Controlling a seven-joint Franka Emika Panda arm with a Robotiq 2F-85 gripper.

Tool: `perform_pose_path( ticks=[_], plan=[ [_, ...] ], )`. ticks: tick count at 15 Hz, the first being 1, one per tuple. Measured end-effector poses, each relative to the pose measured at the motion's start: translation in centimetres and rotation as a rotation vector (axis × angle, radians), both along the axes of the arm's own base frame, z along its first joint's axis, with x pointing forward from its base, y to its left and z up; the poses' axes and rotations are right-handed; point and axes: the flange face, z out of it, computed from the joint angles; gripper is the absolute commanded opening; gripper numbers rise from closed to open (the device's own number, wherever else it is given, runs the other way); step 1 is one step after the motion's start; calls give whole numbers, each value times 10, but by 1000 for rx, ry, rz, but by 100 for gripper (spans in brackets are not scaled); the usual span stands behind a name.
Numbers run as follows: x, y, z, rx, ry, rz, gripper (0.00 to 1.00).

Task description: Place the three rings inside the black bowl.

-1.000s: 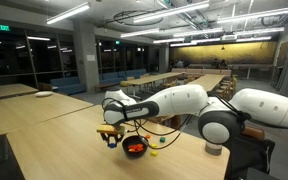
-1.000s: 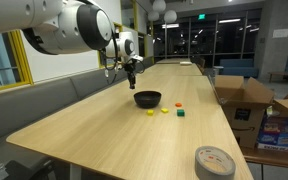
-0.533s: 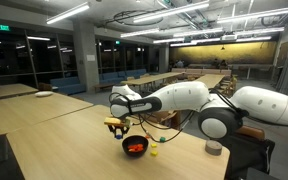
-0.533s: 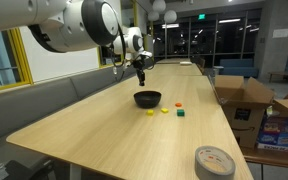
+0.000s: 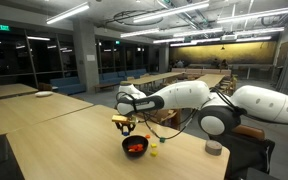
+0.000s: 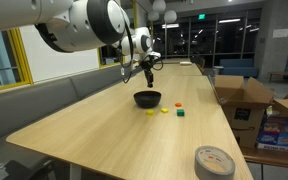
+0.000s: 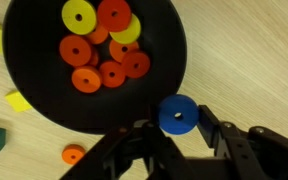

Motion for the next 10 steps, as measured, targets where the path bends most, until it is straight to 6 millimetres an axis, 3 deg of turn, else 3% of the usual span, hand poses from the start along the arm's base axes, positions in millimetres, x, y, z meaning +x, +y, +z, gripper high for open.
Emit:
perform_pose_path(
  ticks=[6, 10],
  plan=[
    [-3, -12, -15, -5, 35, -9, 18],
    [-7, -18, -14, -8, 60, -2, 18]
  ],
)
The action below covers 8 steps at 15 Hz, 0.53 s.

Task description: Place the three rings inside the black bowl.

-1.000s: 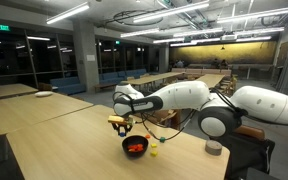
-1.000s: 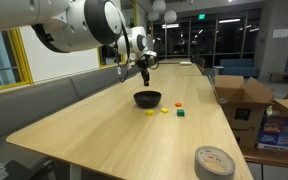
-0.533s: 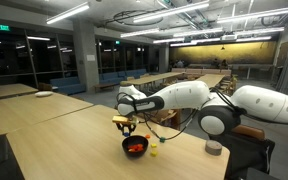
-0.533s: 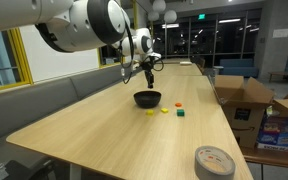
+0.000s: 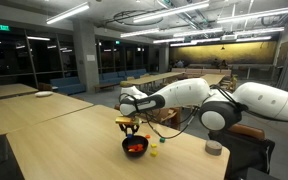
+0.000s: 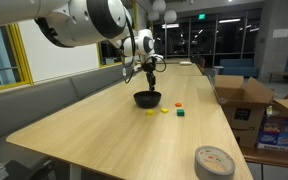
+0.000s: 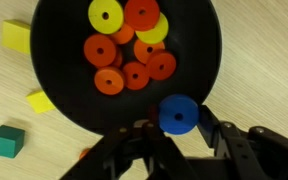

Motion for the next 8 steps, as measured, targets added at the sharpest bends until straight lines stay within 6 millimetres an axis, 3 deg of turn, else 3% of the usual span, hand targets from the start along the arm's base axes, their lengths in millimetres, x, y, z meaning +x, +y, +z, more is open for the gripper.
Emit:
perform_pose_path(
  ticks=[5, 8],
  plan=[
    [-13, -5, 6, 1, 50, 13, 18],
    [-27, -12, 0, 1, 92, 5, 18]
  ],
)
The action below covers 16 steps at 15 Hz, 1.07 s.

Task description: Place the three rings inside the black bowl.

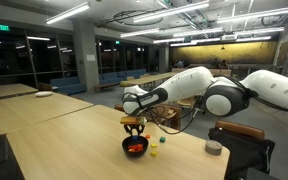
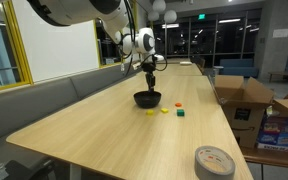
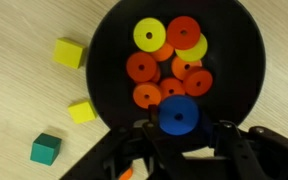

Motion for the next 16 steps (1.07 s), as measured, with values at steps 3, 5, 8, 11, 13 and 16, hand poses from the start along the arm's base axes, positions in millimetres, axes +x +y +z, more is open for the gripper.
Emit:
perform_pose_path(
  ticks=[3, 5, 8, 11, 13, 16],
  plan=[
    [-17, -4, -15, 1, 48, -3, 18],
    [-28, -4, -26, 6, 77, 2, 18],
    [-43, 0, -39, 14, 111, 18, 76],
    [-54, 5, -47, 24, 137, 36, 98],
    [-58, 8, -48, 28, 146, 46, 100],
    [-59, 14, -41, 36, 134, 74, 100]
  ],
)
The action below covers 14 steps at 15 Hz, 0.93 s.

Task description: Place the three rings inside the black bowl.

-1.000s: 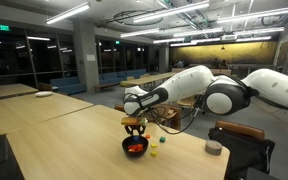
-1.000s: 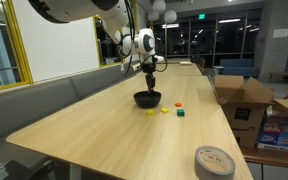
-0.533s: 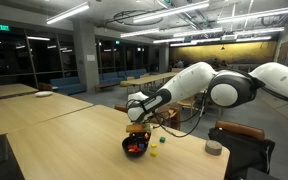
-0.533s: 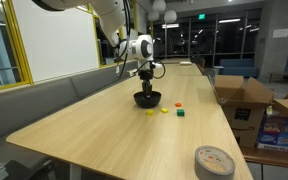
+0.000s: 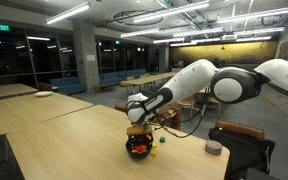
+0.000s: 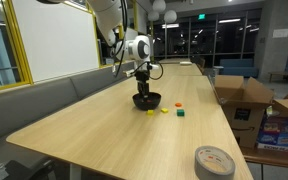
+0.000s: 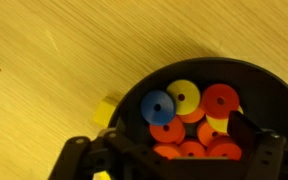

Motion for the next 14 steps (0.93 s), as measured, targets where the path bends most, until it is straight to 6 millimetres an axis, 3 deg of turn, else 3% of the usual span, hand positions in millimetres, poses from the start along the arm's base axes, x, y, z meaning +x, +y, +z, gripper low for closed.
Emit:
perform_pose_path(
  ticks=[4, 7, 10, 14],
  plan=[
    [9, 4, 30, 10, -58, 24, 100],
    [18, -5, 56, 10, -109, 23, 100],
    [26, -27, 67, 3, -142, 4, 100],
    [29, -67, 62, -25, -142, -39, 100]
  ],
)
